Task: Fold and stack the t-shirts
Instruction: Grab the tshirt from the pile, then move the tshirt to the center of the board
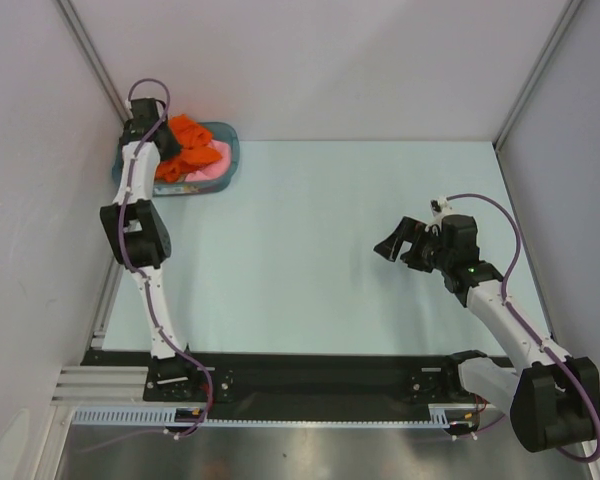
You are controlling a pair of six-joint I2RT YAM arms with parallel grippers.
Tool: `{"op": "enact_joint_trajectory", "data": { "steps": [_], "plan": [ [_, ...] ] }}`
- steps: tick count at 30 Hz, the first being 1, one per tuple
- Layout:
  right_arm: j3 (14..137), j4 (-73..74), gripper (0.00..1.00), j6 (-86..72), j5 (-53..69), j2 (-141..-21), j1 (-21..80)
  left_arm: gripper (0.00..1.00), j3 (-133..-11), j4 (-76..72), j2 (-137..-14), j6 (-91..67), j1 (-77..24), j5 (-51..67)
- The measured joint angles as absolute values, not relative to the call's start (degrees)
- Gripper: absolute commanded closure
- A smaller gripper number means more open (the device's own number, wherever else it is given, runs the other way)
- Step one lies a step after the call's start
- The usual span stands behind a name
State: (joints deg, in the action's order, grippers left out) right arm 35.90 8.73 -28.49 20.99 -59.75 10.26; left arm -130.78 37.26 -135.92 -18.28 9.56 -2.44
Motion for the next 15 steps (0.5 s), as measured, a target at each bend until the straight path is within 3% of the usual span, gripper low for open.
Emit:
{"op": "enact_joint_trajectory", "data": {
  "steps": [9,15],
  "plan": [
    [35.9,10.5,0.00,-28.8,20.5,-58.5,10.7,1.00,-132.9,36.8,-117.1,-23.9,8.0,4.9],
    [37.5,13.9,0.00,-27.3,16.6,-60.1,15.8,1.00,-124.2,34.6,-93.9,-23.8,-2.0,6.2]
  ]
}}
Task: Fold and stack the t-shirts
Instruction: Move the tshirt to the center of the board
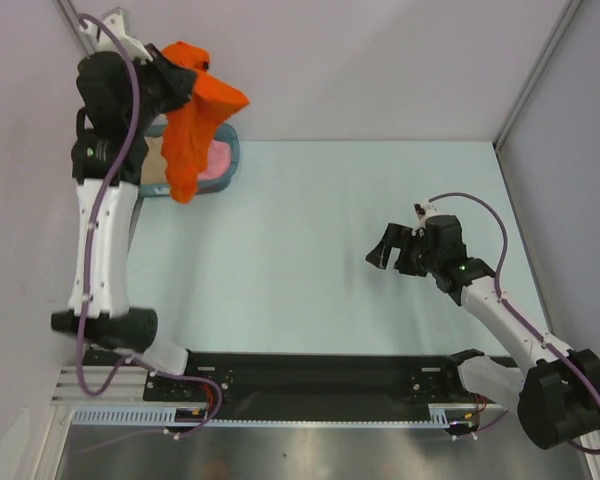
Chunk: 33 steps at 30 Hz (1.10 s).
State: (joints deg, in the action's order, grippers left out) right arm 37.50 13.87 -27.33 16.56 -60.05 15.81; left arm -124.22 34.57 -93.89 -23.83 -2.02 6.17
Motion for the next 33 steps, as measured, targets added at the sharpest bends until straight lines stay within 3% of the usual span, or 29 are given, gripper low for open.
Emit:
{"op": "enact_joint_trajectory", "data": {
  "steps": [5,6,8,9,11,12,15,17,19,22,25,33],
  "plan": [
    [40.6,17.5,0.00,-25.7,13.4,-63.1,21.2,1.00,-104.3,30.5,-76.2,-24.0,-16.7,8.2],
    [40.8,18.1,0.00,-25.6,13.0,-63.0,21.7,0.94,-99.9,30.3,-73.9,-24.1,-18.8,8.3],
    [40.8,19.4,0.00,-25.6,11.8,-62.7,22.4,0.73,-90.2,28.0,-71.2,-24.6,-22.8,7.9],
    [40.8,20.2,0.00,-25.6,11.0,-62.2,22.5,0.50,-86.4,27.2,-70.9,-24.7,-24.5,7.8],
    [40.8,21.7,0.00,-25.8,9.4,-60.4,22.5,0.38,-77.8,25.5,-71.8,-25.1,-28.8,8.0],
    [40.8,22.3,0.00,-25.9,8.9,-59.3,22.5,0.24,-74.1,25.3,-73.2,-25.3,-30.8,8.2],
    [40.9,23.5,0.00,-25.8,7.3,-56.5,22.5,0.02,-66.6,26.3,-75.6,-25.2,-36.2,8.1],
    [41.0,23.7,0.02,-25.7,7.2,-56.2,22.5,0.00,-63.6,26.8,-74.9,-24.9,-39.1,8.1],
    [41.1,23.6,0.13,-25.3,8.1,-57.4,22.6,0.00,-62.2,27.1,-72.6,-25.0,-39.9,6.7],
    [43.0,21.5,0.23,-25.0,11.2,-63.2,23.2,0.16,-60.3,27.3,-67.7,-25.7,-38.4,2.0],
    [48.9,18.9,0.22,-24.5,12.8,-74.0,25.6,0.22,-55.8,27.0,-63.7,-28.5,-34.9,-2.5],
    [77.3,17.9,0.26,-19.4,9.6,-105.3,31.7,0.24,-42.2,29.0,-69.2,-39.4,-29.3,-8.9]
  ]
}}
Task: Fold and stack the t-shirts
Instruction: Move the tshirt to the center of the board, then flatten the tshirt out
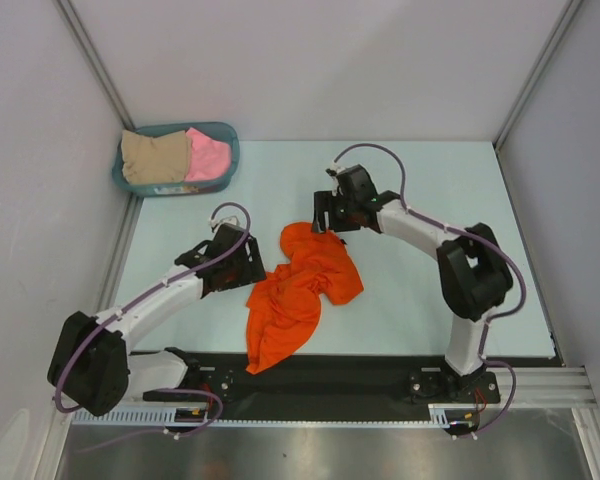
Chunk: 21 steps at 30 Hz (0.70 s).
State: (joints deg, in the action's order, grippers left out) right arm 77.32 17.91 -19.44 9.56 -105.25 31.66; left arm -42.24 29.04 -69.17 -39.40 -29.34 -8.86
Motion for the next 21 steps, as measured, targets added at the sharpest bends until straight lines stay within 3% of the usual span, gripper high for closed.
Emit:
{"op": "enact_joint_trajectory", "data": {
  "steps": [4,8,12,13,15,16,17,19,20,21],
  "plan": [
    [85.8,19.5,0.27,-16.2,5.4,-114.2,31.9,0.24,-42.0,26.8,-71.3,-40.3,-28.4,-9.4],
    [89.2,20.1,0.27,-13.3,1.3,-119.7,31.9,0.48,-42.0,22.8,-76.4,-40.3,-27.9,-7.5],
    [90.6,21.6,0.32,-11.9,-0.8,-122.7,31.9,0.44,-42.0,20.6,-81.6,-39.9,-27.4,-5.3],
    [91.0,21.6,0.35,-11.6,-1.3,-123.3,31.9,0.43,-42.0,20.2,-82.4,-39.9,-27.3,-4.9],
    [91.9,21.5,0.55,-11.0,-1.3,-123.8,31.9,0.53,-42.0,19.4,-83.8,-39.8,-27.0,-4.0],
    [92.3,21.6,0.68,-10.8,-1.2,-124.1,31.8,0.65,-42.0,18.8,-84.4,-39.5,-26.8,-3.5],
    [92.6,21.5,0.86,-10.6,-0.9,-124.5,31.7,0.70,-42.0,18.4,-84.7,-39.6,-26.7,-3.0],
    [93.3,21.6,0.96,-10.7,-0.5,-125.2,31.6,0.80,-41.9,17.7,-85.0,-38.9,-26.5,-2.1],
    [93.5,21.8,1.00,-10.6,-0.4,-125.2,31.6,1.00,-41.9,17.3,-85.0,-38.5,-26.2,-1.3],
    [93.6,21.8,1.00,-10.7,-0.4,-125.2,31.5,1.00,-42.0,17.1,-85.0,-38.6,-25.9,-0.9]
  ]
}}
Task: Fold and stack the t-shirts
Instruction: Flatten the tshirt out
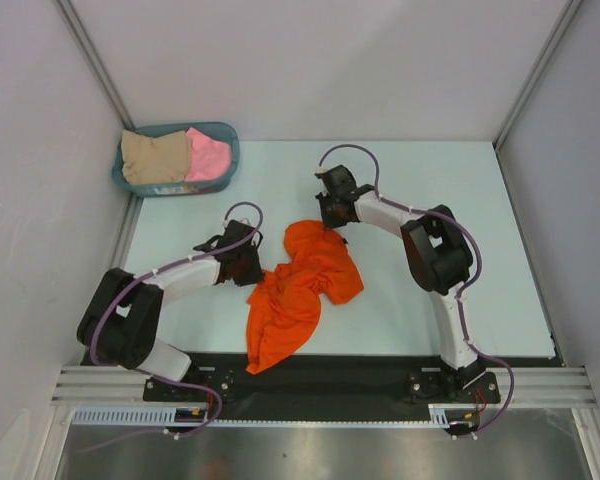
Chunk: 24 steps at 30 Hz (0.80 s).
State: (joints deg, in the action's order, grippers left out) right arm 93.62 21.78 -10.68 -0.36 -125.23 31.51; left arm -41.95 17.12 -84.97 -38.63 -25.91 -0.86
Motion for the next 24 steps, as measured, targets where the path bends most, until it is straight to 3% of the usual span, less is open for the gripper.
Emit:
{"op": "enact_joint_trajectory", "data": {
  "steps": [6,12,16,20,21,22,24],
  "plan": [
    [95.9,23.4,1.00,-10.9,-1.3,-125.2,28.6,1.00,-47.2,21.9,-83.6,-35.2,-20.4,0.7],
    [104.9,26.9,1.00,-10.6,-2.8,-121.4,21.6,1.00,-66.5,30.2,-75.6,-29.8,-10.9,-0.4],
    [106.5,27.7,1.00,-10.4,-3.3,-112.7,17.0,1.00,-76.7,31.4,-67.4,-27.9,-8.0,-1.8],
    [95.9,24.2,0.99,-11.1,-4.7,-95.8,15.2,1.00,-74.7,32.7,-57.5,-28.0,-8.1,-1.3],
    [92.4,23.7,0.93,-12.0,-5.1,-91.7,15.3,1.00,-72.7,32.8,-55.4,-28.1,-8.1,-1.4],
    [86.8,22.0,0.76,-13.4,-5.3,-86.5,15.5,1.00,-70.1,33.6,-53.0,-28.3,-8.1,-1.5],
    [76.3,20.6,0.60,-16.3,-4.8,-78.7,15.9,1.00,-65.6,34.5,-50.4,-28.6,-8.1,-1.9]
  ]
}}
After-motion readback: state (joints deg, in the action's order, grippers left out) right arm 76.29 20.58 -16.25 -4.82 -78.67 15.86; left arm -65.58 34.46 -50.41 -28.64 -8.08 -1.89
